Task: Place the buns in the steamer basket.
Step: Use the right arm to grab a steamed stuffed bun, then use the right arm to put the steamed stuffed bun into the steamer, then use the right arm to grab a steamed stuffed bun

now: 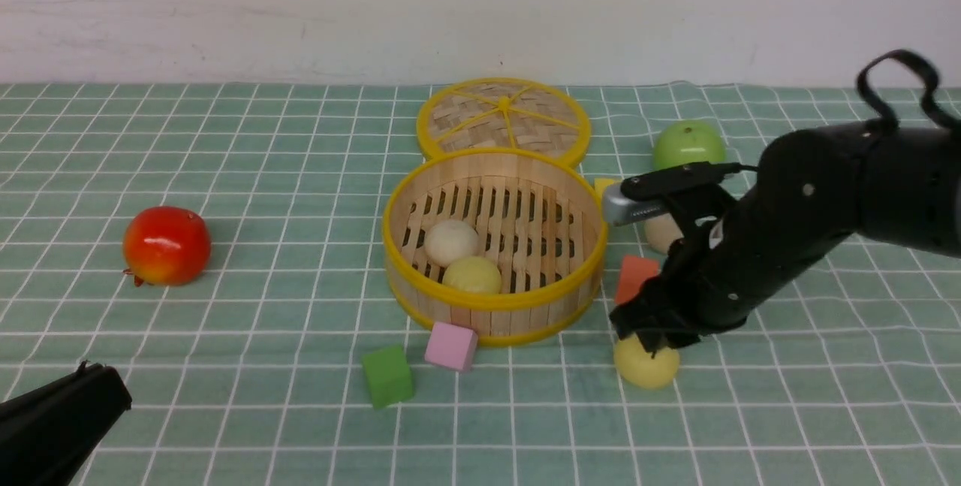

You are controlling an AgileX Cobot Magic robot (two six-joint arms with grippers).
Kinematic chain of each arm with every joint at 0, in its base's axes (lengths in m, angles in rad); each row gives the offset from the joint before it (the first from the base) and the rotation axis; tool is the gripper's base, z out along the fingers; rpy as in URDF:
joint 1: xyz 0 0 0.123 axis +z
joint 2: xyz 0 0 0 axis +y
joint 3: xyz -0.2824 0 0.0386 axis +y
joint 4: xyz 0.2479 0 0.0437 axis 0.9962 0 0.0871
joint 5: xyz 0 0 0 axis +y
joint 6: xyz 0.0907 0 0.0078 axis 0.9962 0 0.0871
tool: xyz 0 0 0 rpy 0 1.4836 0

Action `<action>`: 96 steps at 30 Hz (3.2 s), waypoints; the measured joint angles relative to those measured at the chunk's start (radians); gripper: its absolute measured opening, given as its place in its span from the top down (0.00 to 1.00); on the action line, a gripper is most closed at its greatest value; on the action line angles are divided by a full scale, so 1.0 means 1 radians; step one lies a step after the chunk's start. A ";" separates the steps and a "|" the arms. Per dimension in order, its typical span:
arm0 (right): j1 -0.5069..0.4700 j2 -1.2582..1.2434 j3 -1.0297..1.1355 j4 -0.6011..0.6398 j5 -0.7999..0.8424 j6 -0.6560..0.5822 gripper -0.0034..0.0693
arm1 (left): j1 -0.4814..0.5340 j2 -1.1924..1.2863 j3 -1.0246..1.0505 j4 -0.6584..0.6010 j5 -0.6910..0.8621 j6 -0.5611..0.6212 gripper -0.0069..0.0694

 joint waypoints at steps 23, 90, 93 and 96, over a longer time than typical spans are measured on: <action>0.026 -0.038 -0.039 -0.026 -0.031 0.007 0.95 | 0.000 0.000 0.000 -0.001 0.000 0.000 0.88; -0.169 0.384 -0.515 -0.139 -0.078 0.058 0.38 | 0.000 0.001 0.000 -0.001 0.000 0.000 0.80; -0.175 0.378 -0.515 -0.137 -0.075 0.065 0.38 | 0.000 0.001 0.000 -0.001 0.000 0.000 0.80; -0.191 0.379 -0.515 -0.134 -0.074 0.103 0.38 | 0.000 0.001 0.000 -0.001 0.000 0.000 0.79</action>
